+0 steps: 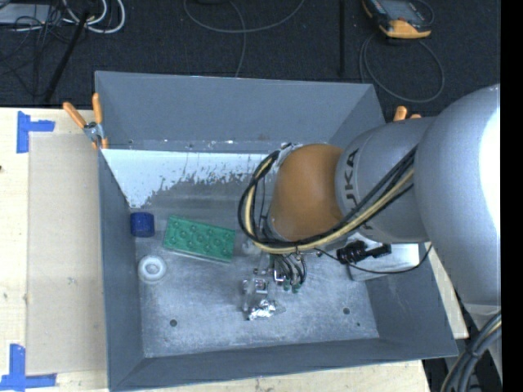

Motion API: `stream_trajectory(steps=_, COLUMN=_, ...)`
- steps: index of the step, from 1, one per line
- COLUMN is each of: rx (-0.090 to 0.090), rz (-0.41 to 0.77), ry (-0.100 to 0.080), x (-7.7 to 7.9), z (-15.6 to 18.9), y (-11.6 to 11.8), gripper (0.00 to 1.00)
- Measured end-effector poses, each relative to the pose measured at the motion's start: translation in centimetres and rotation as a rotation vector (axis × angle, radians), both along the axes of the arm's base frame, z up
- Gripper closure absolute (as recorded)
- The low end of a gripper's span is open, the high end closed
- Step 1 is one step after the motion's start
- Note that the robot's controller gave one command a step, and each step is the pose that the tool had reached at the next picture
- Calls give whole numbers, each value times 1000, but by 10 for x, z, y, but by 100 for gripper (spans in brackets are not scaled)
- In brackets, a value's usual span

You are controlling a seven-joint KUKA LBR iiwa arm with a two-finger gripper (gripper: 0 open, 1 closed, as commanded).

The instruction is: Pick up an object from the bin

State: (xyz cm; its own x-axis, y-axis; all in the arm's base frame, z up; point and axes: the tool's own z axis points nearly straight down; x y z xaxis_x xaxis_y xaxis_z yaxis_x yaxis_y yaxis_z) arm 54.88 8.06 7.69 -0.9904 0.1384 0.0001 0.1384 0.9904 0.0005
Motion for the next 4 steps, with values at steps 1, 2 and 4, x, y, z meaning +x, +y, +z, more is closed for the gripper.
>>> stream_trajectory(steps=1, rx=2, rz=-90, ry=6, x=-55, z=21, y=63, gripper=0)
stream_trajectory(steps=2, rx=-5, rz=-142, ry=-3, x=13, z=24, y=-54, gripper=0)
stream_trajectory(steps=4, rx=-3, rz=16, ry=1, x=-2, z=29, y=-67, gripper=0)
